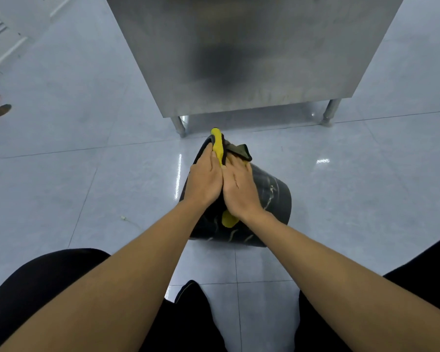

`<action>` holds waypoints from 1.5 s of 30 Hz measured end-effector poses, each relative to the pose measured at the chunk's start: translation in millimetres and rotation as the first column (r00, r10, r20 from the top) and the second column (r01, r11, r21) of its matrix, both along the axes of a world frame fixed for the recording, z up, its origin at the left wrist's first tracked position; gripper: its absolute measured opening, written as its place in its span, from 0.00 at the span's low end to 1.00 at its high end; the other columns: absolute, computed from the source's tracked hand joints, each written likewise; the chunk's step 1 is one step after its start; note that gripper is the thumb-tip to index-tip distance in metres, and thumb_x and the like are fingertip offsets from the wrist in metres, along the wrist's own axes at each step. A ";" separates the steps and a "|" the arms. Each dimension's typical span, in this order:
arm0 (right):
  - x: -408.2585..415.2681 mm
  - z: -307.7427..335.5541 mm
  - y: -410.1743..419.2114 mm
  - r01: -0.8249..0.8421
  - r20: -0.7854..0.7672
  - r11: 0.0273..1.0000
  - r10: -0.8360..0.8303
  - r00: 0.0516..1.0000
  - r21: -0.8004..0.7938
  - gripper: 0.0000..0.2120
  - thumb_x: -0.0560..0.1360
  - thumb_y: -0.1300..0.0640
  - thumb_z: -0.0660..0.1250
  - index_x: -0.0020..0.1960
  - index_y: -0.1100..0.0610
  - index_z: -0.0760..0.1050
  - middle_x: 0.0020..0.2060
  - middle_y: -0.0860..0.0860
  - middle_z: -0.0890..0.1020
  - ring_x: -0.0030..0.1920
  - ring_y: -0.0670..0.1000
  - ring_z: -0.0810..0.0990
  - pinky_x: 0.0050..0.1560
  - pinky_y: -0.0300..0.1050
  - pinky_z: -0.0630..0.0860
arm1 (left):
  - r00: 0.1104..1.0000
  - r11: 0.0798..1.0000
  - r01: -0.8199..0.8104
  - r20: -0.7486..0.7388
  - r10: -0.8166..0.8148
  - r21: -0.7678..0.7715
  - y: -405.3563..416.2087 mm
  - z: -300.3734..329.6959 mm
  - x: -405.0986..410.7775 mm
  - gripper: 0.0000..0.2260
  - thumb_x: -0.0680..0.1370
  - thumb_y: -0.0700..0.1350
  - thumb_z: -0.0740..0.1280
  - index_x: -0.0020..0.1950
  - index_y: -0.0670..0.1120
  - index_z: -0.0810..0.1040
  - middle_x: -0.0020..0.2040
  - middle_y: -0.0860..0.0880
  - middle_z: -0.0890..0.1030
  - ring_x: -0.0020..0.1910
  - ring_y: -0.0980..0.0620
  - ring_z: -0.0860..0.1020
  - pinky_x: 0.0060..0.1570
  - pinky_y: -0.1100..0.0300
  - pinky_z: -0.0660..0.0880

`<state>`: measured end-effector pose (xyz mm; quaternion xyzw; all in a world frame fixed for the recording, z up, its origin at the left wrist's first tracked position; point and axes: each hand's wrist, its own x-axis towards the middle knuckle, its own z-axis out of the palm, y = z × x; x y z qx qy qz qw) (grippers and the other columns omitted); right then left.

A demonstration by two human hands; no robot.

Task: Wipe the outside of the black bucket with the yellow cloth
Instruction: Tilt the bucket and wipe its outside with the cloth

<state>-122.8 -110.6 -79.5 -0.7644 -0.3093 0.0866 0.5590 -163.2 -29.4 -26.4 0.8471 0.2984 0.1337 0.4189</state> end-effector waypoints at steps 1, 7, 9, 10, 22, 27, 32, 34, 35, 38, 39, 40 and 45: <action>2.3 -2.3 -2.7 0.007 0.053 0.999 -0.004 0.999 -0.049 0.16 0.84 0.52 0.50 0.65 0.43 0.73 0.65 0.46 0.78 0.68 0.46 0.72 0.77 0.57 0.59 | 1.000 1.000 0.003 0.013 -0.003 0.007 -0.4 0.1 0.2 0.19 0.87 0.51 0.49 0.73 0.51 0.72 0.61 0.47 0.82 0.58 0.46 0.79 0.62 0.50 0.74; 39.8 -55.7 -72.6 0.298 0.024 0.853 -0.319 0.948 -0.429 0.18 0.82 0.51 0.49 0.57 0.51 0.77 0.59 0.51 0.81 0.62 0.55 0.76 0.74 0.59 0.61 | 0.994 0.995 -0.102 -0.041 0.101 -0.017 7.2 -8.0 -0.5 0.11 0.86 0.50 0.51 0.63 0.47 0.67 0.41 0.47 0.78 0.40 0.47 0.78 0.39 0.50 0.74; 48.8 -69.7 -92.2 0.348 -0.120 0.807 -0.452 0.884 -0.476 0.15 0.81 0.53 0.49 0.43 0.50 0.72 0.48 0.53 0.80 0.54 0.58 0.77 0.62 0.56 0.68 | 0.996 0.997 -0.082 -0.039 0.082 0.000 4.6 -8.4 1.5 0.10 0.86 0.50 0.51 0.62 0.48 0.67 0.39 0.47 0.78 0.36 0.49 0.77 0.36 0.51 0.74; 50.7 -70.7 -94.4 0.379 -0.194 0.799 -0.510 0.838 -0.467 0.15 0.81 0.53 0.49 0.38 0.49 0.67 0.43 0.52 0.78 0.51 0.59 0.77 0.55 0.53 0.69 | 0.997 0.997 -0.071 -0.034 0.072 0.014 2.8 -8.4 3.6 0.11 0.86 0.50 0.51 0.63 0.48 0.68 0.38 0.47 0.77 0.35 0.50 0.76 0.34 0.52 0.73; -18.4 -21.4 -26.4 0.098 0.086 0.985 -0.087 0.993 -0.142 0.22 0.80 0.53 0.56 0.70 0.54 0.76 0.72 0.50 0.74 0.73 0.52 0.68 0.75 0.47 0.62 | 0.987 0.986 -0.161 -0.015 0.160 -0.035 5.4 -3.1 12.1 0.09 0.85 0.49 0.54 0.56 0.48 0.71 0.40 0.52 0.76 0.37 0.55 0.74 0.33 0.60 0.65; -18.9 -41.3 -53.9 0.246 0.301 0.945 -0.175 0.937 -0.214 0.16 0.80 0.51 0.59 0.65 0.53 0.76 0.55 0.52 0.76 0.54 0.53 0.70 0.56 0.49 0.72 | 0.994 0.994 -0.111 -0.016 0.111 -0.006 8.8 -2.9 17.3 0.12 0.86 0.49 0.54 0.61 0.48 0.73 0.47 0.50 0.79 0.42 0.53 0.76 0.40 0.57 0.70; 16.4 -40.9 -57.9 0.375 0.091 0.874 -0.365 0.926 -0.310 0.12 0.77 0.51 0.58 0.55 0.57 0.72 0.55 0.55 0.77 0.57 0.58 0.74 0.60 0.55 0.72 | 0.991 0.991 -0.132 -0.018 0.132 0.012 3.7 -2.7 19.1 0.12 0.86 0.48 0.53 0.59 0.45 0.73 0.45 0.47 0.78 0.41 0.48 0.76 0.41 0.53 0.71; 28.8 -35.7 -52.2 0.310 0.035 0.893 -0.316 0.948 -0.327 0.15 0.78 0.51 0.56 0.61 0.54 0.73 0.61 0.53 0.78 0.63 0.58 0.75 0.63 0.52 0.70 | 0.991 0.991 -0.133 -0.002 0.133 0.024 1.3 -2.8 18.8 0.10 0.86 0.47 0.53 0.54 0.46 0.73 0.42 0.50 0.76 0.39 0.54 0.74 0.38 0.57 0.68; 32.9 -32.7 -47.8 0.272 0.019 0.899 -0.283 0.959 -0.342 0.18 0.79 0.51 0.55 0.66 0.52 0.72 0.67 0.52 0.76 0.68 0.57 0.73 0.66 0.52 0.68 | 0.992 0.991 -0.129 0.004 0.129 0.019 0.9 -0.7 18.8 0.10 0.86 0.46 0.53 0.52 0.46 0.73 0.42 0.51 0.76 0.38 0.56 0.74 0.37 0.59 0.68; 30.2 -24.8 -31.6 0.226 0.057 0.919 -0.220 0.974 -0.323 0.23 0.80 0.50 0.52 0.74 0.46 0.68 0.73 0.47 0.72 0.73 0.51 0.68 0.71 0.52 0.62 | 0.995 0.995 -0.099 -0.014 0.099 -0.014 2.4 4.9 20.5 0.15 0.86 0.46 0.53 0.63 0.42 0.76 0.54 0.45 0.81 0.49 0.49 0.78 0.49 0.55 0.75; 25.5 -21.7 -25.5 0.232 0.103 0.930 -0.211 0.972 -0.286 0.23 0.81 0.49 0.52 0.74 0.45 0.69 0.72 0.47 0.73 0.71 0.51 0.67 0.70 0.50 0.62 | 0.996 0.996 -0.086 -0.018 0.086 -0.021 3.4 5.8 21.2 0.16 0.86 0.46 0.53 0.65 0.42 0.76 0.57 0.44 0.81 0.54 0.46 0.78 0.54 0.53 0.74; 19.7 -18.7 -19.6 0.236 0.155 0.942 -0.203 0.967 -0.240 0.22 0.82 0.47 0.52 0.74 0.46 0.70 0.70 0.48 0.74 0.68 0.51 0.67 0.68 0.48 0.63 | 0.997 0.997 -0.072 -0.007 0.072 -0.025 4.0 6.2 21.5 0.15 0.85 0.45 0.53 0.64 0.43 0.77 0.56 0.44 0.82 0.54 0.45 0.78 0.54 0.54 0.74; 2.2 -23.8 -19.2 0.248 0.262 0.960 -0.208 0.942 -0.130 0.19 0.84 0.46 0.55 0.72 0.50 0.72 0.54 0.52 0.75 0.55 0.52 0.71 0.56 0.46 0.71 | 0.999 0.998 -0.039 0.028 0.038 0.040 4.3 5.2 23.0 0.13 0.85 0.45 0.55 0.54 0.42 0.78 0.44 0.48 0.81 0.43 0.50 0.77 0.37 0.66 0.70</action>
